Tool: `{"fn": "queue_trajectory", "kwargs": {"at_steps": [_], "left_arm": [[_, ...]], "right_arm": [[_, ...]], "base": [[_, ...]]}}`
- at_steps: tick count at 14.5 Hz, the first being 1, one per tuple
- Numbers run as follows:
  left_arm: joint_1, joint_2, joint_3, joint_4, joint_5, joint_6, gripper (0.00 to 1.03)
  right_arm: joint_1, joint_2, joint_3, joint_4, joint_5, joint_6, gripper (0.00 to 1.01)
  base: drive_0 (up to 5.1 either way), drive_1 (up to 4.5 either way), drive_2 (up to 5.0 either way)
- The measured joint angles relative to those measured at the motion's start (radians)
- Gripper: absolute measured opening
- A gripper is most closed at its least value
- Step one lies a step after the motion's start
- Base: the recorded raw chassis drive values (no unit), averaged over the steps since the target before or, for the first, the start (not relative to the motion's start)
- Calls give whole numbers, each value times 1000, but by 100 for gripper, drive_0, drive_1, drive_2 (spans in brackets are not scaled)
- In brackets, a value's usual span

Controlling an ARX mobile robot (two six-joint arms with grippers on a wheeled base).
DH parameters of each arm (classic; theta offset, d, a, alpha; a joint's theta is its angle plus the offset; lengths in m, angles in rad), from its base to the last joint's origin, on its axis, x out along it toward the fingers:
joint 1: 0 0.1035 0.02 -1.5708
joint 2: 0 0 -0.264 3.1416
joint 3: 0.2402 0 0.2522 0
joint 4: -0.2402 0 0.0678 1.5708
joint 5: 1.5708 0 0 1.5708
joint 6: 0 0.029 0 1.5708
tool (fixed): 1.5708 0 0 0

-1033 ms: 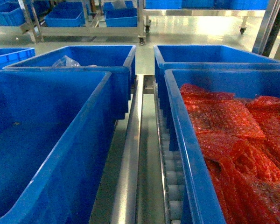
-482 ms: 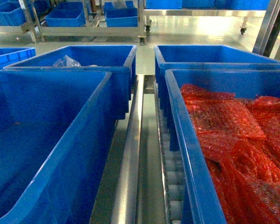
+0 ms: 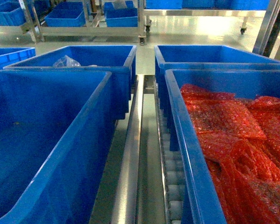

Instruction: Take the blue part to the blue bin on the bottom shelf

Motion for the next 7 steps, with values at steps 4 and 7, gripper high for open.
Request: {"fn": "queue_trajectory", "kwargs": {"at_steps": [4,7], "left_arm": [[0,0,0,0,0,0,98],[0,0,0,0,0,0,98]], "right_arm": [[0,0,0,0,0,0,98],[0,0,0,0,0,0,98]], "base": [[0,0,0],[0,0,0]]}}
